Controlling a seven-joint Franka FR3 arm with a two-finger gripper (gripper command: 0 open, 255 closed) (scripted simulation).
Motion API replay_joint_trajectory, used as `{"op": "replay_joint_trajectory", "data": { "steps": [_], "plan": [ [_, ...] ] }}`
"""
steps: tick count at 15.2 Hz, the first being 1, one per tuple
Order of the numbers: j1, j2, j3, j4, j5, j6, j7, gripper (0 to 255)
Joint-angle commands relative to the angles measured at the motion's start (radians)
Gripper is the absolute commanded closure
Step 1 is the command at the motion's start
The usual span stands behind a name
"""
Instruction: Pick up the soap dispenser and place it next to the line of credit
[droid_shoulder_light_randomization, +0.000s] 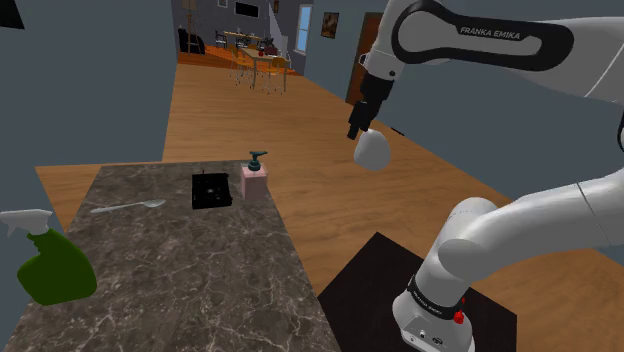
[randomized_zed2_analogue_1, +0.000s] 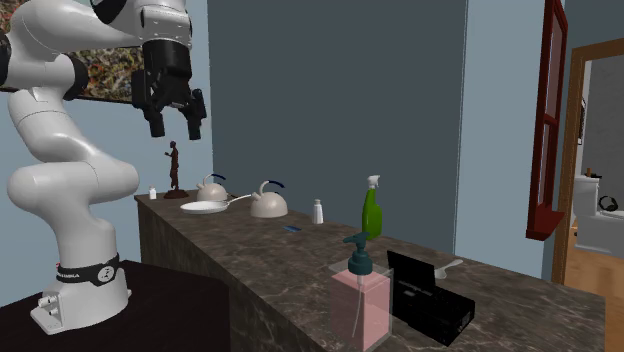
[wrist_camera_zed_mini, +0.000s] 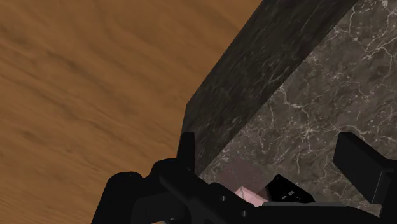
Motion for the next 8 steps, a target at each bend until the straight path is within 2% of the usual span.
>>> {"op": "replay_joint_trajectory", "data": {
  "steps": [1, 8],
  "plan": [
    [0.000, 0.000, 0.000, 0.000, 0.000, 0.000, 0.000, 0],
    [0.045, 0.278, -0.026, 0.118, 0.022, 0.131, -0.085, 0]
  ]
}}
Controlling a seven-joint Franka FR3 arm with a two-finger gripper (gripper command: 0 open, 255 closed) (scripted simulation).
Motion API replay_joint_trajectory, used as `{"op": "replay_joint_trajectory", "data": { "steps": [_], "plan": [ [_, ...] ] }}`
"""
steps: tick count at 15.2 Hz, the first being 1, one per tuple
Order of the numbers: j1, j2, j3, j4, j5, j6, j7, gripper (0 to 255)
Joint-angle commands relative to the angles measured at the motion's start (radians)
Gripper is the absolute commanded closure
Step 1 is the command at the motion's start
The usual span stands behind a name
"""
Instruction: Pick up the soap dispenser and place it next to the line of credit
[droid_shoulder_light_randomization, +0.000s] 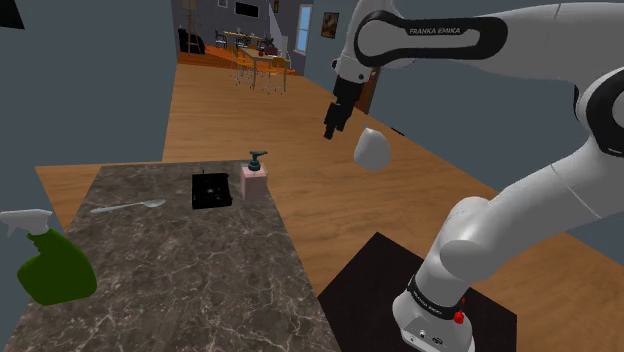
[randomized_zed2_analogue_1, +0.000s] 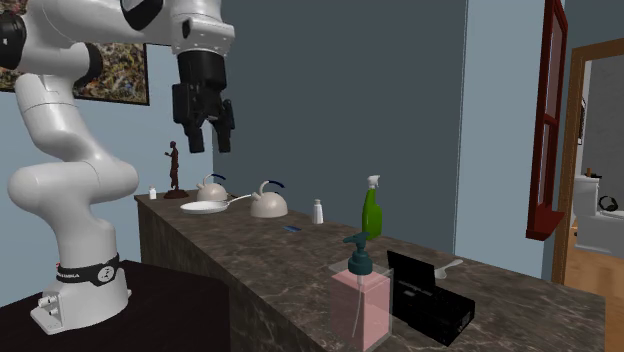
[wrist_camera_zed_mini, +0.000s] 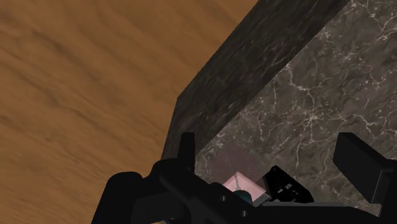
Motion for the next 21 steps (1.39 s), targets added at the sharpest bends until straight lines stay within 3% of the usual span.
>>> {"op": "replay_joint_trajectory", "data": {
  "steps": [1, 11, 21],
  "plan": [
    [0.014, 0.076, -0.003, 0.027, 0.010, 0.040, -0.022, 0],
    [0.057, 0.479, -0.009, 0.311, 0.073, 0.113, -0.150, 0],
    [0.068, 0.896, 0.027, 0.736, 0.120, 0.059, -0.249, 0]
  ]
}}
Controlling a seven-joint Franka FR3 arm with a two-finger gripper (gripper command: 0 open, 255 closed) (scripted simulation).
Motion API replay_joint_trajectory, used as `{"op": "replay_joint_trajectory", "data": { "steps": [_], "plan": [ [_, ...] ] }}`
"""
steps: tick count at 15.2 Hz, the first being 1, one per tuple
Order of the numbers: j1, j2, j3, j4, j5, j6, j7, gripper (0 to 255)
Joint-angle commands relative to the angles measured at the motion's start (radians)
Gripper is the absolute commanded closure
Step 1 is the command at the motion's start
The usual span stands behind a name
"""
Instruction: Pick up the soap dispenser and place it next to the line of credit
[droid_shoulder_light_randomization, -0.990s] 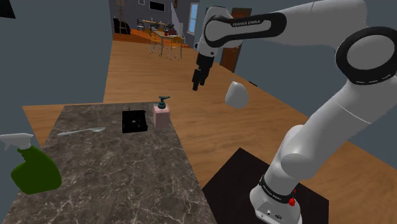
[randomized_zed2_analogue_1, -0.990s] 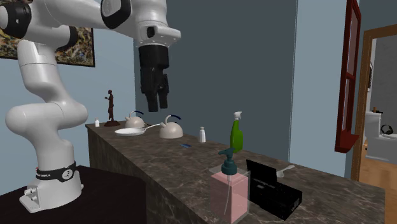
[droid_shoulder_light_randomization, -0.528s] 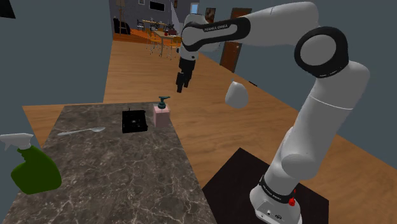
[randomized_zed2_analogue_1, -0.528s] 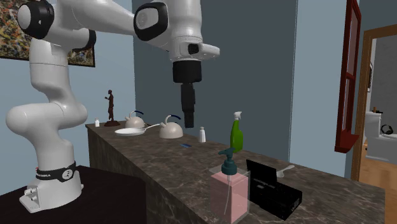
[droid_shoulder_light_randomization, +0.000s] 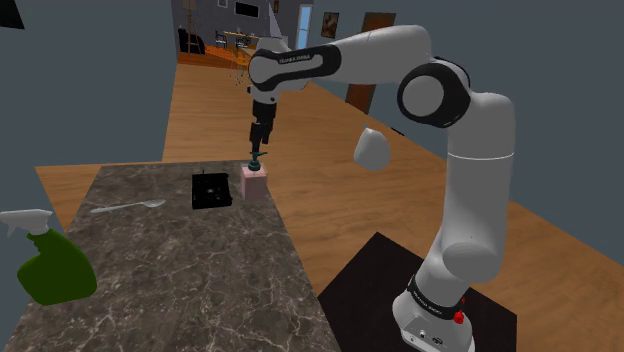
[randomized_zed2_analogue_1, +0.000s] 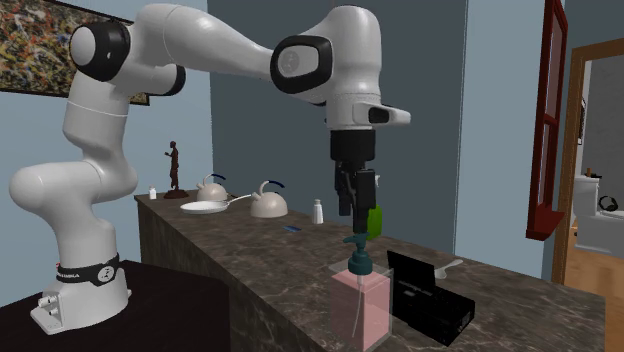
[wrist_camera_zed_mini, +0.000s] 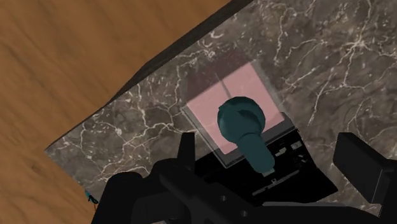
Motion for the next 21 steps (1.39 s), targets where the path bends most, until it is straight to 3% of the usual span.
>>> {"op": "replay_joint_trajectory", "data": {
  "steps": [1, 9, 16, 17, 21],
  "plan": [
    [0.001, 0.078, 0.009, 0.094, 0.005, -0.023, -0.014, 0],
    [0.004, 0.098, 0.011, 0.021, 0.008, 0.069, -0.017, 0],
    [0.004, 0.098, 0.011, 0.022, 0.008, 0.069, -0.017, 0],
    [0.004, 0.098, 0.011, 0.022, 0.008, 0.069, -0.017, 255],
    [0.005, 0.097, 0.012, 0.021, 0.008, 0.069, -0.017, 255]
  ]
}}
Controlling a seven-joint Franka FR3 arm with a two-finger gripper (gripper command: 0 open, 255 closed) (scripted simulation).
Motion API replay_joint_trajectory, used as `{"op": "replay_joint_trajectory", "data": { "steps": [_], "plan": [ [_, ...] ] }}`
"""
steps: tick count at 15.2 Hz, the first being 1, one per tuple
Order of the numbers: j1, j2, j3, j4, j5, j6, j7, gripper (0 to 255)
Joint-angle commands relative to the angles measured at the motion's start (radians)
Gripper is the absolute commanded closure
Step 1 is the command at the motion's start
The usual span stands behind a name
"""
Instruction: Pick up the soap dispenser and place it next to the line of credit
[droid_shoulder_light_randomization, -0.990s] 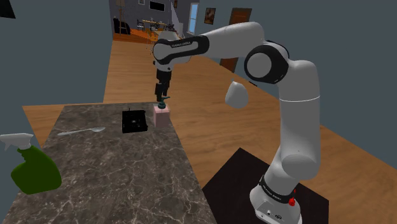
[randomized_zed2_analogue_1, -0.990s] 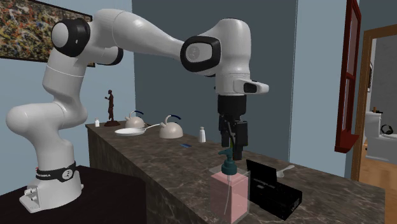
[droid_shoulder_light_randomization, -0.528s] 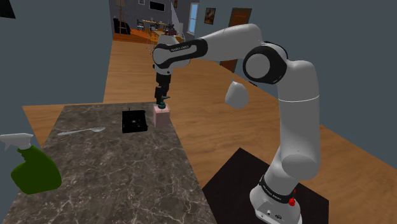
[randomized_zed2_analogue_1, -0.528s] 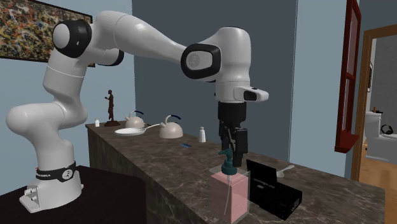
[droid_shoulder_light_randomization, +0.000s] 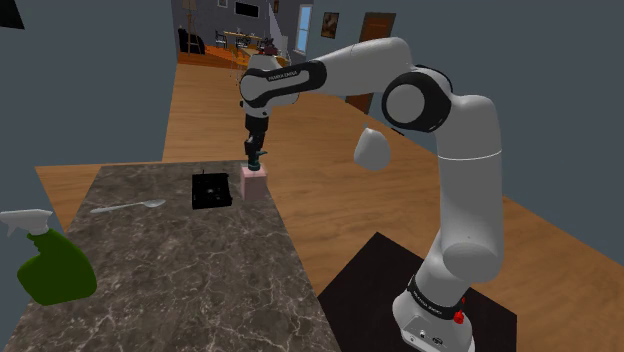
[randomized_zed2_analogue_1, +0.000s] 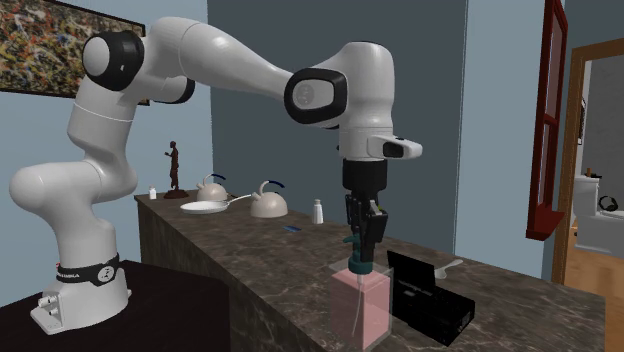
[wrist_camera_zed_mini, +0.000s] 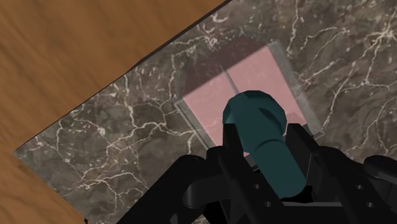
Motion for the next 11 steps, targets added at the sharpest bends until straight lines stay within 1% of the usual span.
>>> {"op": "replay_joint_trajectory", "data": {
  "steps": [1, 5, 11],
  "plan": [
    [0.000, 0.001, 0.000, -0.001, 0.000, 0.000, 0.000, 255],
    [0.000, 0.001, 0.000, -0.001, 0.000, 0.000, 0.000, 255],
    [-0.001, -0.017, -0.002, 0.052, -0.004, -0.071, 0.005, 255]
  ]
}}
